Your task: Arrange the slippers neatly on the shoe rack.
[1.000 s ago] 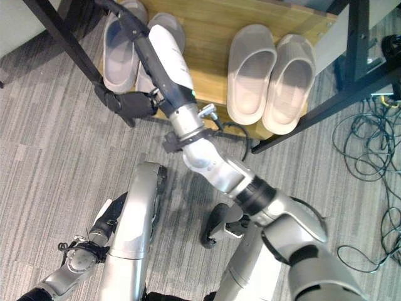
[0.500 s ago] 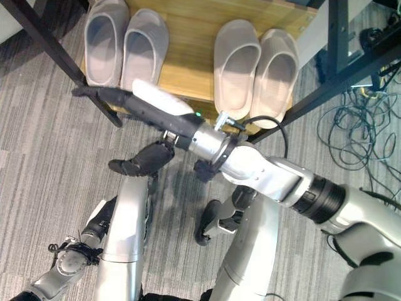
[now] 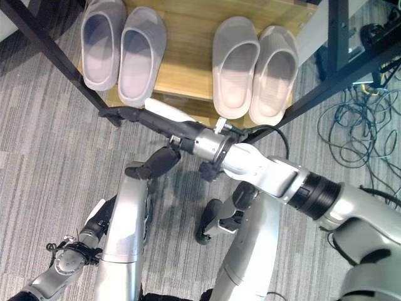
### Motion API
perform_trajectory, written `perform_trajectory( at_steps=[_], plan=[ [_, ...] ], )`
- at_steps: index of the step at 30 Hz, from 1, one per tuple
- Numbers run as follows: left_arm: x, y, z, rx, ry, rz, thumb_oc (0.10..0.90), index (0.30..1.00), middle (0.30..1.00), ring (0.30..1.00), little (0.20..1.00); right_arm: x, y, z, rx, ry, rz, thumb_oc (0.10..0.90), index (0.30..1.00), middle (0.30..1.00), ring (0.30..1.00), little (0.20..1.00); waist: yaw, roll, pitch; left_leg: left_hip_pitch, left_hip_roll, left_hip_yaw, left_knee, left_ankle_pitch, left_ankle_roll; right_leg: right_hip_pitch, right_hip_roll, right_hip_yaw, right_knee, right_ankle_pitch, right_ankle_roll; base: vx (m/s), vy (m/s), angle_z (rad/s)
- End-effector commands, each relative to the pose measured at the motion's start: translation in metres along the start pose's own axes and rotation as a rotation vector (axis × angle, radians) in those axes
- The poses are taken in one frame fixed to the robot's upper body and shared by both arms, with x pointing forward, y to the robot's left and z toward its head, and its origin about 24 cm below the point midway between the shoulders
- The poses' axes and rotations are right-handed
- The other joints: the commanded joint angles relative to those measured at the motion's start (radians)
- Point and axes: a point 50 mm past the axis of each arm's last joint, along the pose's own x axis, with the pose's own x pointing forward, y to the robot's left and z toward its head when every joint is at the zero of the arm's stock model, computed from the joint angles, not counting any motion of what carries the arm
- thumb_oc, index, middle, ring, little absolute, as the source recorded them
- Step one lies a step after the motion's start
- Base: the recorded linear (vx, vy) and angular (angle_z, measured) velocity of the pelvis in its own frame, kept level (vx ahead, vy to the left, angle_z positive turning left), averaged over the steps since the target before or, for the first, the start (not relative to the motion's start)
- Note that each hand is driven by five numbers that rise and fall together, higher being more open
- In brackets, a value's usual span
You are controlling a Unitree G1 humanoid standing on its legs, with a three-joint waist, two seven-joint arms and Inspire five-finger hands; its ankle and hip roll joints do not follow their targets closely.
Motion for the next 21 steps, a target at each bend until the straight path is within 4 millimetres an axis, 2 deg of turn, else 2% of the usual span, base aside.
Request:
perform_trajectory(
  at_steps=[1, 8, 21],
  plan=[
    [-0.011, -0.036, 0.013, -0.094, -0.088, -0.134, 0.8, 0.9, 0.9, 0.9, 0.9, 0.02, -0.008, 0.026, 0.021, -0.134, -0.021, 0.8, 0.9, 0.9, 0.9, 0.9, 0.068, 0.024, -0.038, -0.041, -0.037, 0.012, -0.11, -0.012, -0.017, 0.022, -0.057, 0.139, 0.083, -0.066, 0.051, 0.0, 0.0, 0.0],
    [-0.01, -0.037, 0.014, -0.096, -0.094, -0.138, 0.8, 0.9, 0.9, 0.9, 0.9, 0.032, 0.007, 0.014, 0.072, -0.093, 0.001, 0.8, 0.9, 0.9, 0.9, 0.9, 0.08, 0.029, -0.038, -0.041, -0.039, 0.01, -0.121, -0.015, -0.016, 0.022, -0.054, 0.137, 0.077, -0.064, 0.05, 0.0, 0.0, -0.01],
    [-0.009, -0.041, 0.012, -0.104, -0.075, -0.148, 0.8, 0.9, 0.9, 0.9, 0.9, 0.06, 0.017, -0.003, 0.067, -0.026, -0.095, 0.8, 0.9, 0.9, 0.9, 0.9, 0.101, 0.029, -0.038, -0.041, -0.042, 0.011, -0.127, -0.02, -0.015, 0.022, -0.053, 0.136, 0.07, -0.058, 0.047, 0.0, 0.0, 0.0]
  ],
)
